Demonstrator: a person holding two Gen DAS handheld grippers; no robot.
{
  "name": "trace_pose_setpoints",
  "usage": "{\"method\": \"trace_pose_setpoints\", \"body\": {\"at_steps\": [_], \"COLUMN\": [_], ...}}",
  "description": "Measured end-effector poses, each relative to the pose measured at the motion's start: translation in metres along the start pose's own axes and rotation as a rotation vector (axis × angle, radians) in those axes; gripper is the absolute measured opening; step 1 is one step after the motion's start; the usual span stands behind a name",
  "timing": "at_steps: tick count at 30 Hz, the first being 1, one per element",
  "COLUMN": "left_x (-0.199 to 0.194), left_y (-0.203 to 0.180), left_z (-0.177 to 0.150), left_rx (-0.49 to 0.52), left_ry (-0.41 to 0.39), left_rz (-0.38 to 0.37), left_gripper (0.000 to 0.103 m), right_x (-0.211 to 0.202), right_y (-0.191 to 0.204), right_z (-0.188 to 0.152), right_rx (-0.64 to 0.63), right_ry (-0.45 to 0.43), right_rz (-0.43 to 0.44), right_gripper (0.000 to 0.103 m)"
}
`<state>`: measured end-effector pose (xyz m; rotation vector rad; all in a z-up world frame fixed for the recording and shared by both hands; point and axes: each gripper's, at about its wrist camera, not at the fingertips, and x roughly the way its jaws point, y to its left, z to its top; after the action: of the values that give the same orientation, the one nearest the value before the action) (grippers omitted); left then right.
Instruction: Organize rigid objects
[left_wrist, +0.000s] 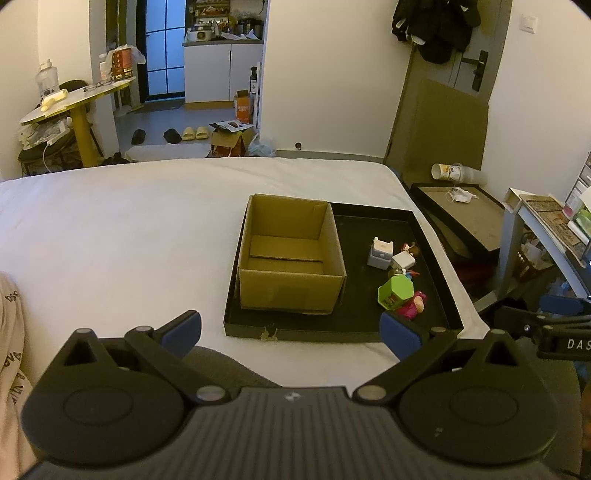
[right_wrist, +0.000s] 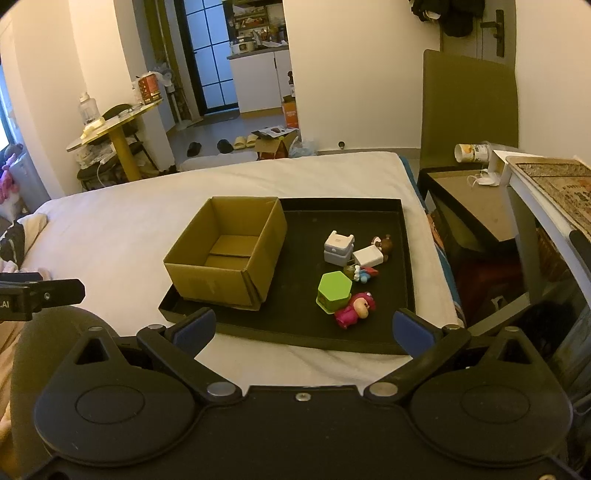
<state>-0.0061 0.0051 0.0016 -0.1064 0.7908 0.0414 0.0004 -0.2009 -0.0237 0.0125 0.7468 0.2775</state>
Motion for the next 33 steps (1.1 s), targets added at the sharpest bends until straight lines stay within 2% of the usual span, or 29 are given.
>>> {"method": "trace_pose_setpoints", "body": {"at_steps": [33], "left_x": [-0.004], "left_y": [0.011], "left_z": [-0.001], "left_rx": [-0.022], "left_ry": [-0.003], "left_rz": [0.016], "left_gripper": [0.102], "right_x": [0.005], "right_y": [0.009], "right_z": [0.0], "right_rx": [-0.002], "right_ry": [-0.002], "right_rz": [0.006], "right_gripper": [0.103]}}
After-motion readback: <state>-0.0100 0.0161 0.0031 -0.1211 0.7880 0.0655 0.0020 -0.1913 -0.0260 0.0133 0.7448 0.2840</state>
